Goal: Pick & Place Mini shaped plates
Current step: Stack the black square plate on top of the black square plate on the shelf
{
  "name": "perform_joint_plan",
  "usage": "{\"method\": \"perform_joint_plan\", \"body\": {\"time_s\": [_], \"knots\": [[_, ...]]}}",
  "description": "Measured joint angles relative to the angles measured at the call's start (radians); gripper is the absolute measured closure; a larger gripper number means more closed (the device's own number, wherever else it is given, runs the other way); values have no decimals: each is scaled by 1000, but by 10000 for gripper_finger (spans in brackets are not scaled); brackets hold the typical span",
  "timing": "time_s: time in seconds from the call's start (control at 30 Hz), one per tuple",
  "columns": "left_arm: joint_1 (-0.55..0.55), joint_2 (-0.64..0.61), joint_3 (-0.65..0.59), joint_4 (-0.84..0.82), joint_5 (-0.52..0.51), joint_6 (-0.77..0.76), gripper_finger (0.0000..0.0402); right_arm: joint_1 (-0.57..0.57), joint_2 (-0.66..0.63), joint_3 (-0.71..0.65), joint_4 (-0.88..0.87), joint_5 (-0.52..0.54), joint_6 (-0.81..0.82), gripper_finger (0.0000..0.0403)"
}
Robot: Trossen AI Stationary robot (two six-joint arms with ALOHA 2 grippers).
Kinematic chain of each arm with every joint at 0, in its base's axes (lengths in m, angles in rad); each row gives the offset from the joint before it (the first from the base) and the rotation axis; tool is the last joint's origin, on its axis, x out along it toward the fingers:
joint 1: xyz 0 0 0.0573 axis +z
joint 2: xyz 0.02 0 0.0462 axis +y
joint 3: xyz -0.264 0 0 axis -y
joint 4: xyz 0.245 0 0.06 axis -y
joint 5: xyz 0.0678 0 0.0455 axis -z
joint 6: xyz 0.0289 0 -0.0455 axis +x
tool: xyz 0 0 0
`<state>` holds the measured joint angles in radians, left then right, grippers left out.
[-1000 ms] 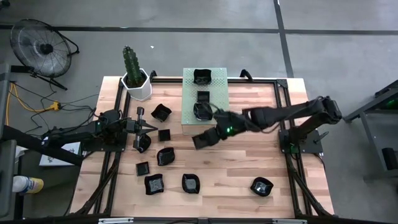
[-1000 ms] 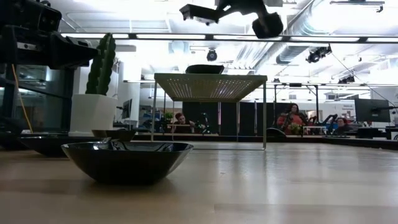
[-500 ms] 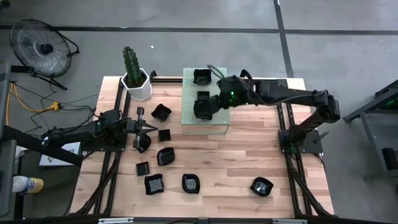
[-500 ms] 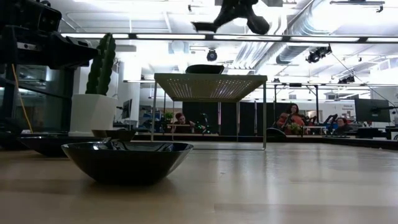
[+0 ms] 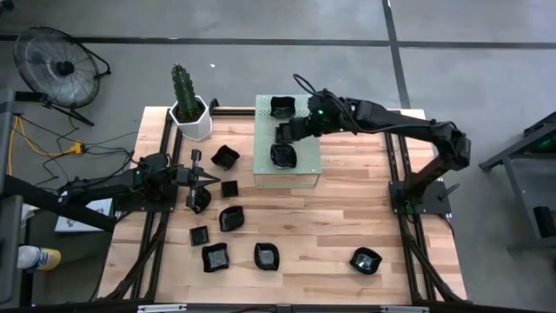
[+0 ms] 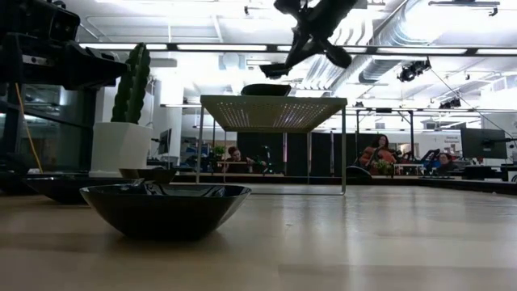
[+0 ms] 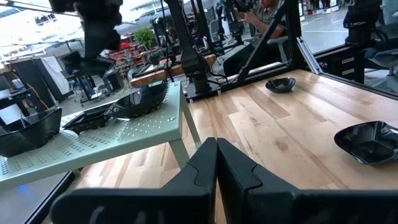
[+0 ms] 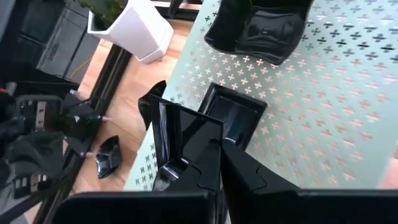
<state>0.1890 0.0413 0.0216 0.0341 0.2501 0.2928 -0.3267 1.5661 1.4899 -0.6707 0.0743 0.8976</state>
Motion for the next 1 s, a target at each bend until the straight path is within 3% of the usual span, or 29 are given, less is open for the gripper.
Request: {"method": "perform_joint_plan", "body": {"time_s": [0.17, 1.0], "knots": [[0, 0, 0, 0, 0, 0, 399, -30, 50, 0, 58, -61, 18, 399], [0, 0, 0, 0, 0, 0, 399, -75, 133, 0, 77, -127, 93, 395]]}}
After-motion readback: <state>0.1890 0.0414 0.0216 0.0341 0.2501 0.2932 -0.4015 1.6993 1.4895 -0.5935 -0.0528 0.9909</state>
